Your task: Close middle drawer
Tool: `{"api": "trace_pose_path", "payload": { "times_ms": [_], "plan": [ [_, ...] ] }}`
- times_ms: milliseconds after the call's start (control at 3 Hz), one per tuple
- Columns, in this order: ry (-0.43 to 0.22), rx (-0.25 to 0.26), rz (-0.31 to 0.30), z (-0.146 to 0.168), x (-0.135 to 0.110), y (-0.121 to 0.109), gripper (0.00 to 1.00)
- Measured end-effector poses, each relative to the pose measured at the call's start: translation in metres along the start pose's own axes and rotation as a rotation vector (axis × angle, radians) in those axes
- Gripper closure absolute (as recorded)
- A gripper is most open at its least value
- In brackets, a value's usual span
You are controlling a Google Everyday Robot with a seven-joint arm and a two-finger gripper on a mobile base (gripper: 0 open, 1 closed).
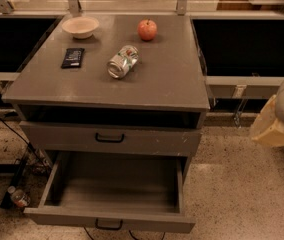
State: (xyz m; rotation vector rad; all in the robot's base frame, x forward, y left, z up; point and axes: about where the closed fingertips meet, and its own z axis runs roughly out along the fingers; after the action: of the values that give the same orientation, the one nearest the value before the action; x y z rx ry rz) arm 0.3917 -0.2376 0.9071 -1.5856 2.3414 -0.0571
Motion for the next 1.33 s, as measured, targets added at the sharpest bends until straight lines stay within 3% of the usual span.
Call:
{"api": "trace_pose_path", "payload": {
  "times_ms": [333, 667, 1000, 1333],
  "plan": [
    [0.08, -0.083, 0.015, 0.052, 0.022, 0.01, 1.0],
    [0.08, -0.083, 0.015, 0.052, 0.022, 0.01, 1.0],
    [0.039, -0.095, 0.049, 0.064, 0.03, 0.019, 1.0],
    [-0.003, -0.11, 0.122, 0.114, 0.041, 0.036, 1.0]
  ]
}}
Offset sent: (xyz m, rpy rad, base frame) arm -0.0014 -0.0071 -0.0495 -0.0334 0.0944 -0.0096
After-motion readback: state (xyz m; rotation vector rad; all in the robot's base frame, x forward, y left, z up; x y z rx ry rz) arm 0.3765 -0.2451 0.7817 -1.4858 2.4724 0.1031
